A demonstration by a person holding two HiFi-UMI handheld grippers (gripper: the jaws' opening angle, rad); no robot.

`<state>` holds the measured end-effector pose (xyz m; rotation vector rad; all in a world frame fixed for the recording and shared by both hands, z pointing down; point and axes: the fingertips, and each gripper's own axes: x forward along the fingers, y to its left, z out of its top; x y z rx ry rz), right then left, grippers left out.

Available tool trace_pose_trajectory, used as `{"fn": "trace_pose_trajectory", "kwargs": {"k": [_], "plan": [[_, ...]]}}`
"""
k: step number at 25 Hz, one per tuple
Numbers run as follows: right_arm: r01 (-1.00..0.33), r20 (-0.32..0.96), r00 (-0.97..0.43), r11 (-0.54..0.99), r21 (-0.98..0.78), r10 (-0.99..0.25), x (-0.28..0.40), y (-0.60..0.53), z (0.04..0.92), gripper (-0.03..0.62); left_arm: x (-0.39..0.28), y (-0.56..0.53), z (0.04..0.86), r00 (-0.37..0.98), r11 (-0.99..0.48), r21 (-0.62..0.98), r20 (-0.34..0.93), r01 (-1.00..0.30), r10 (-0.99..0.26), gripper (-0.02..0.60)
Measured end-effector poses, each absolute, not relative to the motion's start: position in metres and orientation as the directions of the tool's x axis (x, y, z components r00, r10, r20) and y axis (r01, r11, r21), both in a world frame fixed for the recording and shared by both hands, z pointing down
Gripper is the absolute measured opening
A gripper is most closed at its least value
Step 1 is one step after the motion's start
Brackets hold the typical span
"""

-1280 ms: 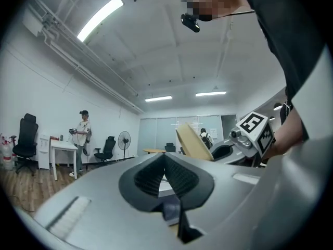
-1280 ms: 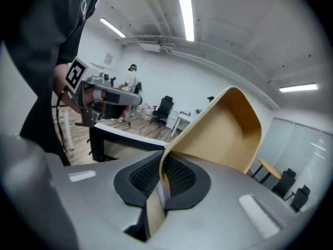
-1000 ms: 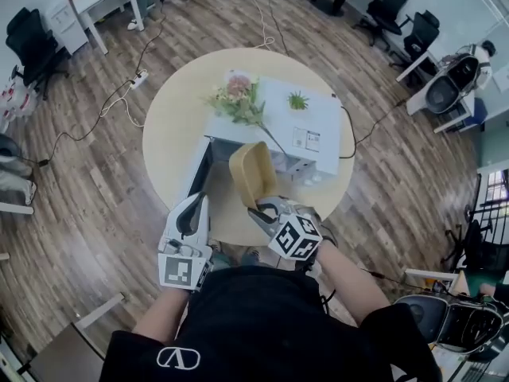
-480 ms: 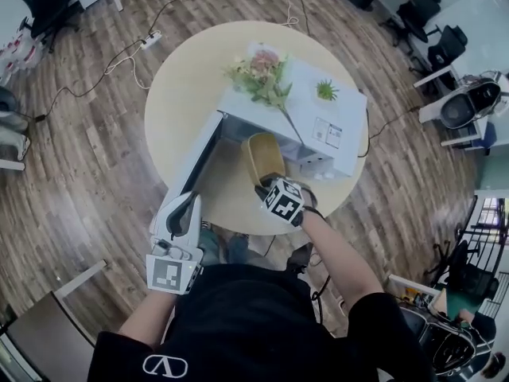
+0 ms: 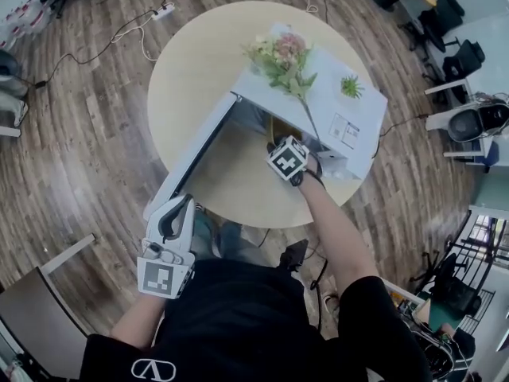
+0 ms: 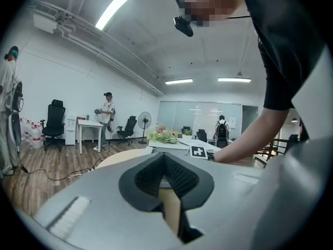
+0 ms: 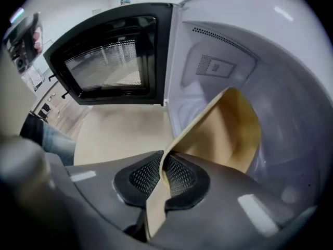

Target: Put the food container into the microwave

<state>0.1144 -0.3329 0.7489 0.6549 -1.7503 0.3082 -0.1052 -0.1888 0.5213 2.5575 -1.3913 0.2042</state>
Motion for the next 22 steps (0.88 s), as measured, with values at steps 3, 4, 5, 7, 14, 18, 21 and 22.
{"fn": "trace_pose_trajectory", "kwargs": {"k": [3, 4, 5, 7, 14, 18, 21, 22], "plan": [[-0.596, 0.953, -0.115, 0.787, 0.159, -0.280, 0.115, -0.348, 0.754, 0.018, -0.107, -0.187, 0.524, 0.537, -0.519, 0.137, 0.233, -0.844, -0.811, 0.000], [-0.598, 0.953, -0.093, 0.782, 0.179, -0.289, 0.116, -0.353, 0.756, 0.018, -0.107, -0.186, 0.525, 0.536, -0.518, 0.140, 0.235, -0.844, -0.811, 0.000], [-0.599, 0.953, -0.069, 0.776, 0.197, -0.295, 0.118, -0.356, 0.757, 0.018, -0.108, -0.185, 0.526, 0.535, -0.516, 0.143, 0.239, -0.845, -0.810, 0.000], [-0.597, 0.951, -0.030, 0.768, 0.230, -0.308, 0.119, -0.363, 0.761, 0.018, -0.108, -0.184, 0.529, 0.533, -0.512, 0.150, 0.248, -0.846, -0.809, 0.000], [-0.536, 0.928, 0.070, 0.771, 0.344, -0.365, 0.125, -0.383, 0.768, 0.018, -0.109, -0.182, 0.535, 0.538, -0.513, 0.162, 0.272, -0.843, -0.798, 0.000], [-0.533, 0.914, 0.083, 0.757, 0.377, -0.397, 0.128, -0.391, 0.767, 0.018, -0.109, -0.181, 0.539, 0.542, -0.517, 0.163, 0.279, -0.841, -0.793, 0.000], [-0.526, 0.907, 0.091, 0.753, 0.395, -0.411, 0.131, -0.394, 0.768, 0.019, -0.107, -0.179, 0.540, 0.545, -0.519, 0.165, 0.275, -0.838, -0.792, 0.000], [-0.525, 0.902, 0.094, 0.749, 0.404, -0.421, 0.131, -0.396, 0.768, 0.019, -0.106, -0.178, 0.540, 0.545, -0.519, 0.167, 0.276, -0.838, -0.792, 0.000]]}}
